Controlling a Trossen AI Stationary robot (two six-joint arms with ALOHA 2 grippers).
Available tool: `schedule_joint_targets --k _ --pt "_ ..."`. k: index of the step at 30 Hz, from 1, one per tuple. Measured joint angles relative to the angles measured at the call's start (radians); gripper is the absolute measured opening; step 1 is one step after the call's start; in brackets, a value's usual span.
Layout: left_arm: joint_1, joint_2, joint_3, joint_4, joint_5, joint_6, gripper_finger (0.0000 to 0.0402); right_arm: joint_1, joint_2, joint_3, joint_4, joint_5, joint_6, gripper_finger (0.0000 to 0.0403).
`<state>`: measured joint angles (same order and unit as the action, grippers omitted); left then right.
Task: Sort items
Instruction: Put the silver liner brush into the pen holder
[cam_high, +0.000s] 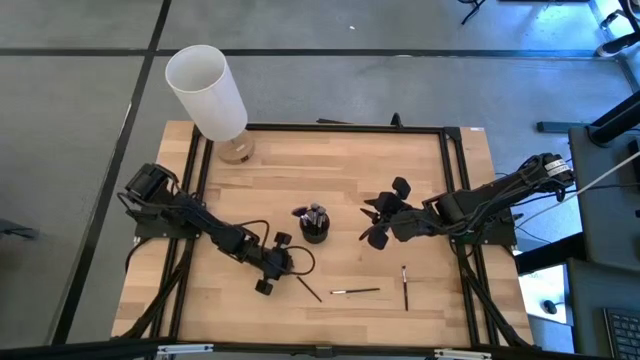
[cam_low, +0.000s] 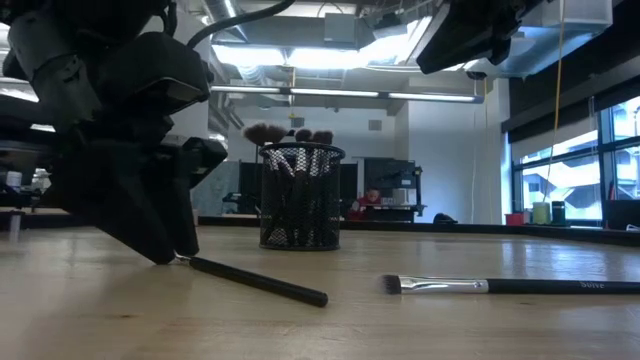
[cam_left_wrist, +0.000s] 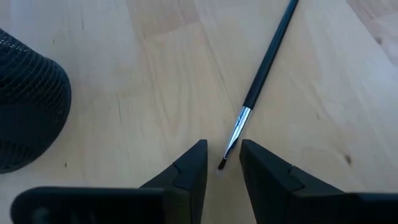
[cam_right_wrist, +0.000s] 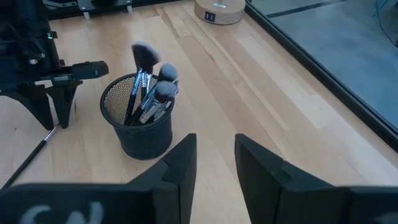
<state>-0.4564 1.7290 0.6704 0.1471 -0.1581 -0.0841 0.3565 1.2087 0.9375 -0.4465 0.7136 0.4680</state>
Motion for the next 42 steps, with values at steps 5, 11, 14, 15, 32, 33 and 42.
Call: schedule_joint_targets --k 5,11,14,15,32,33,42 --pt "-0.001 0.001 0.000 -0.001 -0.002 0.003 0.0073 0.000 0.000 0.000 0.000 0.000 0.003 0.0110" --pt "-0.002 0.003 -0.001 0.001 0.004 0.023 0.0035 0.000 0.000 0.000 0.000 0.000 0.018 0.0110" --pt "-0.010 0.003 -0.002 0.001 -0.008 0.062 0.0018 0.000 0.000 0.000 0.000 0.000 0.019 0.0110" --pt "-0.012 0.003 -0.002 0.001 -0.012 0.078 0.0012 0.000 0.000 0.000 0.000 0.000 0.022 0.0110" --pt "-0.031 -0.058 0.079 -0.175 -0.122 0.269 0.0003 0.000 0.000 0.000 -0.002 -0.001 0.037 0.0110" --pt "-0.033 -0.072 0.115 -0.216 -0.156 0.304 0.0003 0.000 0.000 0.000 -0.002 -0.001 0.036 0.0110" --pt "-0.037 -0.151 0.409 -0.619 -0.548 0.646 0.0003 0.000 0.000 0.000 -0.010 0.000 0.044 0.0110"
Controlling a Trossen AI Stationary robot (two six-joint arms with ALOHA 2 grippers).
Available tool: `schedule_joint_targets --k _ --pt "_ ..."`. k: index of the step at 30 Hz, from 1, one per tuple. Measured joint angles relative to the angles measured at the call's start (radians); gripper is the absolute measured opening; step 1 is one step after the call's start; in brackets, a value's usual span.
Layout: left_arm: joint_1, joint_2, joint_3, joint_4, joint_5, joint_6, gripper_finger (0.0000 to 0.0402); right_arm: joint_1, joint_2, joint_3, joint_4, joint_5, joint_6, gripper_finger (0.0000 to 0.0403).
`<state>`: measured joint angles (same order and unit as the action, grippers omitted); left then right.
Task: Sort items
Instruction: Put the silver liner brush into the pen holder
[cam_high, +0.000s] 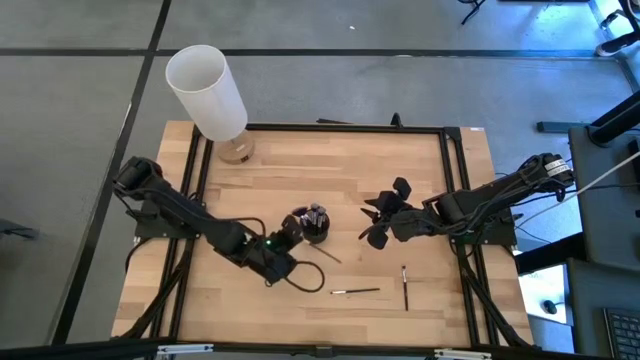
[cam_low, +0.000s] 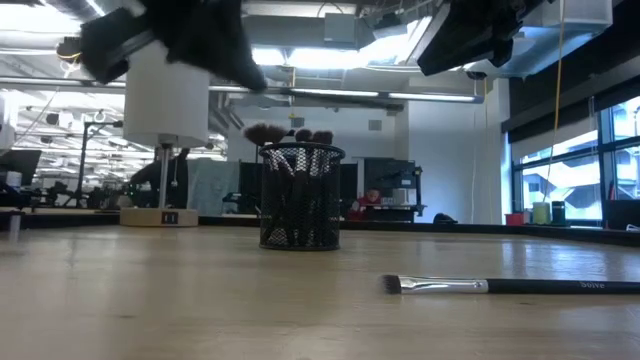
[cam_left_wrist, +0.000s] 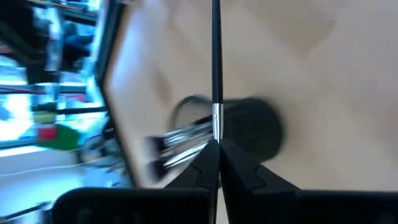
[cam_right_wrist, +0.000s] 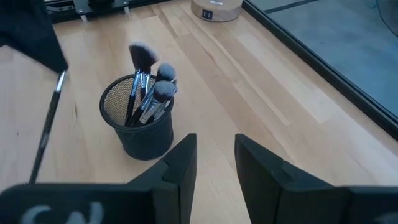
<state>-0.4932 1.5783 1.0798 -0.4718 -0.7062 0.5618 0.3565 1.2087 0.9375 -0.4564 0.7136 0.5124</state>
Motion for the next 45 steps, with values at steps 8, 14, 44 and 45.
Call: schedule_joint_targets --k 8,14,44,45 --pt "0.027 -0.011 0.099 -0.029 -0.142 0.149 0.0004 0.000 0.000 -0.021 0.001 -0.002 0.007 0.0110" --pt "0.064 -0.011 0.101 -0.110 -0.206 0.271 0.0004 0.000 0.000 -0.021 0.002 -0.009 0.011 0.0110" --pt "0.169 -0.067 0.102 -0.473 -0.108 0.235 0.0004 -0.040 0.000 -0.021 0.002 -0.008 -0.009 0.0110" --pt "0.163 -0.067 0.102 -0.474 -0.115 0.248 0.0004 -0.040 0.000 -0.021 0.002 -0.008 -0.009 0.0110"
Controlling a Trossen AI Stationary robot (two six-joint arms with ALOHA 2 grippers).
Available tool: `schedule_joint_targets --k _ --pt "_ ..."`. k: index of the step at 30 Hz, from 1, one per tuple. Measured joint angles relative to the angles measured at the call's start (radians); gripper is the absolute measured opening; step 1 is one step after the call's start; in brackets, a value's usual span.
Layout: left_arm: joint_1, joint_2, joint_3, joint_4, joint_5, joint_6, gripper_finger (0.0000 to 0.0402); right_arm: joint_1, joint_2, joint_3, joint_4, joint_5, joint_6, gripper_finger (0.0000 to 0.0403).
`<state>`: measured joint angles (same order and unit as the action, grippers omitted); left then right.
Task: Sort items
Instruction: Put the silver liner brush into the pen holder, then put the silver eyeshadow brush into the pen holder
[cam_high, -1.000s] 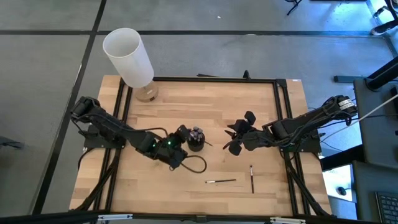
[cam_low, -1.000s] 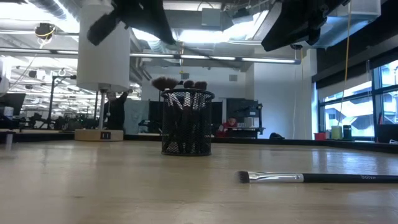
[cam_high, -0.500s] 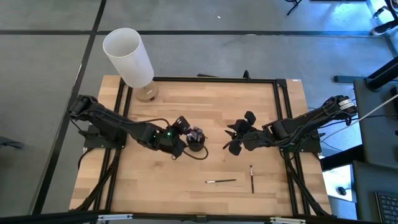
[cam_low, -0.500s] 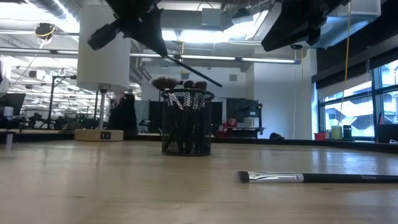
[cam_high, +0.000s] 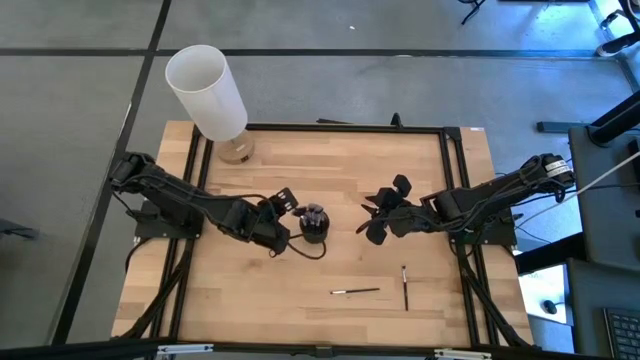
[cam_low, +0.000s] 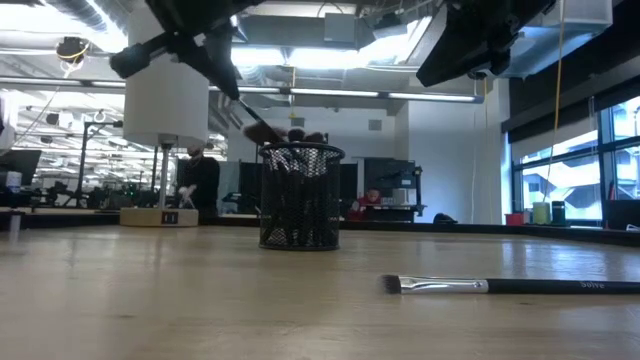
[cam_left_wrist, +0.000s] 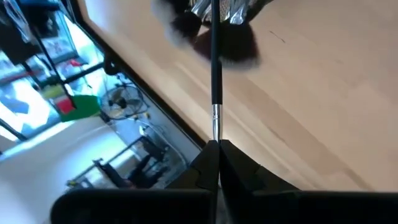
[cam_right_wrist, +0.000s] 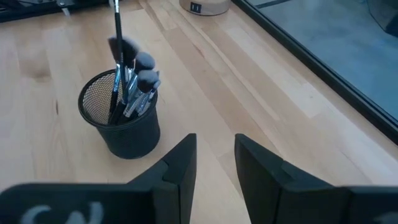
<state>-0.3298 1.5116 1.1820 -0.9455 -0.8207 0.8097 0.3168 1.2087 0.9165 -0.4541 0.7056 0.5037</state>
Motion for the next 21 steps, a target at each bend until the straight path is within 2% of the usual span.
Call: schedule_joint_targets --k 6,15,18,21 --pt "-0.010 0.000 0.000 0.001 -0.030 0.040 0.0017 -0.002 0.000 0.000 0.000 0.000 0.008 0.0110" --pt "-0.017 0.000 0.000 0.004 -0.042 0.045 0.0086 -0.008 0.000 0.000 0.001 -0.002 0.019 0.0110" --pt "-0.026 0.000 0.000 0.037 -0.048 -0.006 0.0109 -0.008 0.000 0.000 0.002 -0.002 0.018 0.0110" --pt "-0.040 0.000 0.000 0.148 0.010 -0.108 0.0122 -0.008 0.000 0.000 0.013 -0.002 0.015 0.0110"
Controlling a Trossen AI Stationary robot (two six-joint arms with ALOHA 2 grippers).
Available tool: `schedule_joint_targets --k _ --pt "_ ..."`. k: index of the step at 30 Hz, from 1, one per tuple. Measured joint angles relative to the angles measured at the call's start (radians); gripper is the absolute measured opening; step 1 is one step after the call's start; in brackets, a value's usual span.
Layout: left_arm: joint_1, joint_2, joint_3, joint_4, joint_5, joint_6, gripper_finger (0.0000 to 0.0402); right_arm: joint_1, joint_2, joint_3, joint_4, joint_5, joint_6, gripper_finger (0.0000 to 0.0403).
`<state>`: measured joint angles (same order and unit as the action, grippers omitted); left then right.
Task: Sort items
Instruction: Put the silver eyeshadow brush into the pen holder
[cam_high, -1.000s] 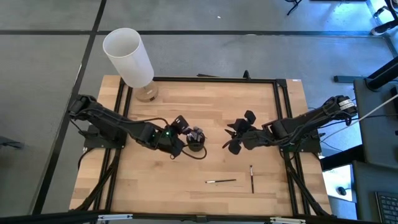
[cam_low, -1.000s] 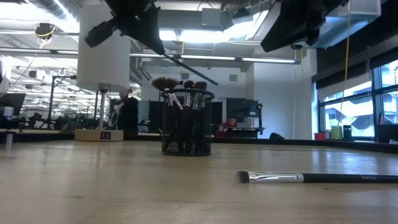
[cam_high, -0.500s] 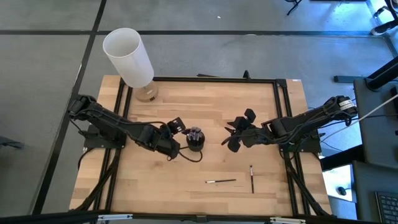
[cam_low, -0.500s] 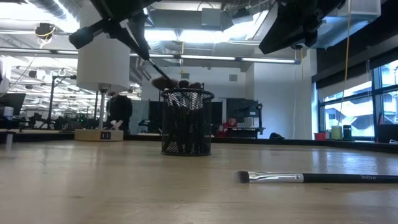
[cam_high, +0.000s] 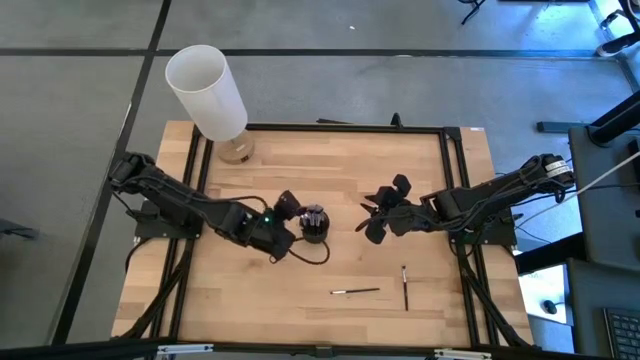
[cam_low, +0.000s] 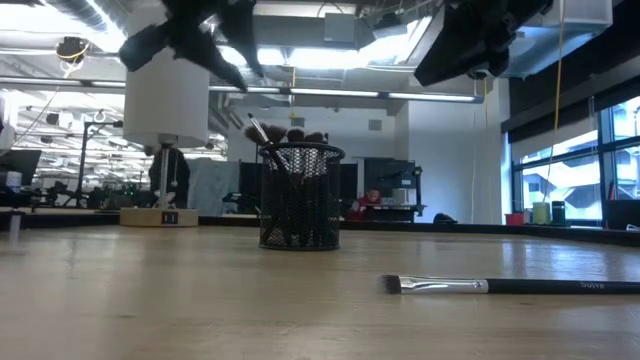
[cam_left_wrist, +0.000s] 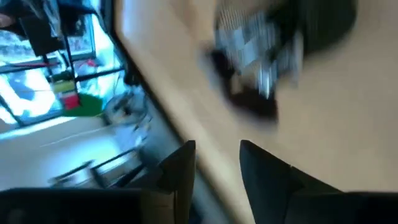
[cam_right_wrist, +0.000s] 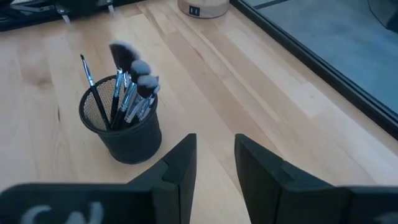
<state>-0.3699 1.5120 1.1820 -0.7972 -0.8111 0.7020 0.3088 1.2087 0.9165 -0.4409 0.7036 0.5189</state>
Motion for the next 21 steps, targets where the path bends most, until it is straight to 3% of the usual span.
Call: schedule_joint_targets --k 5,10,21 --pt "-0.049 0.000 0.000 0.284 0.185 -0.238 0.0127 0.000 0.000 0.000 0.010 0.000 -0.003 0.0110" --pt "-0.106 0.050 0.003 0.499 0.284 -0.509 0.0118 0.000 0.000 0.000 0.011 0.000 0.002 0.0110" --pt "-0.200 0.427 0.009 0.687 0.257 -0.795 0.0108 0.003 0.000 0.000 0.014 -0.024 0.031 0.0110"
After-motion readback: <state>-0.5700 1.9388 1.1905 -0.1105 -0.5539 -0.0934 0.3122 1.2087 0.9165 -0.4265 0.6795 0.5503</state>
